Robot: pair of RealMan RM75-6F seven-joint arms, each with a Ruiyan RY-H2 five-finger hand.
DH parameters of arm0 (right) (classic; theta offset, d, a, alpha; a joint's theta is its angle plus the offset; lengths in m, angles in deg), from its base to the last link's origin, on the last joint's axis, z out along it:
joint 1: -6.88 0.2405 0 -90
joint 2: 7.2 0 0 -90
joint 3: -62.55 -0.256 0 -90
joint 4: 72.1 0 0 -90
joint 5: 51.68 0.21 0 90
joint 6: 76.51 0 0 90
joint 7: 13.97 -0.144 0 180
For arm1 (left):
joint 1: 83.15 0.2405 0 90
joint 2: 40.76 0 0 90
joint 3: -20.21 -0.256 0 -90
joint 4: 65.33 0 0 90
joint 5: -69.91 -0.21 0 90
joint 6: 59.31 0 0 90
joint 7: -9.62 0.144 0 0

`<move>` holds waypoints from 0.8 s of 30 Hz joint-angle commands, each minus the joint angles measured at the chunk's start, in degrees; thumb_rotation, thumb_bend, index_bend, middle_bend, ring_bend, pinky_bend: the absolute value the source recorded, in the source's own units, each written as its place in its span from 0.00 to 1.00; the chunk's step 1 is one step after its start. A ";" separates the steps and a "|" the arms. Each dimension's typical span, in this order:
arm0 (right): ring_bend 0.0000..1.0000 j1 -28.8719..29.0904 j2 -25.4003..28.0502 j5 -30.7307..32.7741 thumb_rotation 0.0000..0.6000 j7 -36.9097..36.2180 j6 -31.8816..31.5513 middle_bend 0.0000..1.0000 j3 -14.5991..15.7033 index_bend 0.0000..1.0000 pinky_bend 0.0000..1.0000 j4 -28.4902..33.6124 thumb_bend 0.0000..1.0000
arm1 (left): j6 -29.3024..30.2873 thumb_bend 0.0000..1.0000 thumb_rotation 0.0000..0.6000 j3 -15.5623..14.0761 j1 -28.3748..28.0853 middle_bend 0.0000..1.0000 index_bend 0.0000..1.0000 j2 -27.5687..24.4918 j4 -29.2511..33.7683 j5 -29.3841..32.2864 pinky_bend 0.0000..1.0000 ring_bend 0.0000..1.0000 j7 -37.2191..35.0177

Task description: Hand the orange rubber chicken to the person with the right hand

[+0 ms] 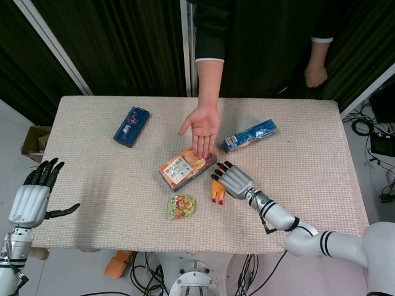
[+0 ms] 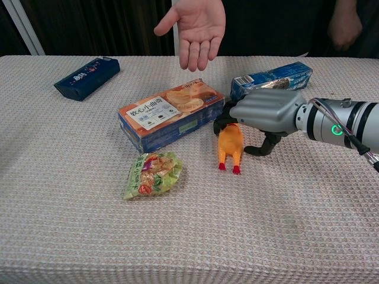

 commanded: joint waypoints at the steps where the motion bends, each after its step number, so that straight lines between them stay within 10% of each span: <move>1: 0.20 -0.30 -0.93 -0.62 1.00 0.16 -1.98 0.33 0.16 0.40 0.27 -0.59 0.35 | 0.04 0.01 0.54 -0.03 0.09 0.04 0.06 0.03 -0.23 0.09 0.19 0.04 -0.28; 9: 0.55 -1.52 -1.85 -6.23 1.00 -0.31 -8.88 0.68 1.03 0.86 0.64 -2.16 0.37 | 0.02 0.01 0.55 0.03 0.09 0.04 0.06 0.34 -0.52 0.30 0.19 0.04 -0.41; 18: 0.63 -4.62 5.86 -14.66 1.00 -6.66 -22.74 0.77 -0.78 0.98 0.73 5.08 0.37 | 0.36 0.01 0.54 -0.03 0.19 0.04 0.06 0.22 -0.45 -0.03 0.19 0.04 -0.56; 24: 0.63 -2.91 6.50 -10.08 1.00 -2.49 -25.80 0.78 -9.40 0.99 0.74 7.83 0.36 | -0.04 0.01 0.55 -0.17 -0.14 0.04 0.06 0.52 -0.36 -0.45 0.19 0.04 -0.34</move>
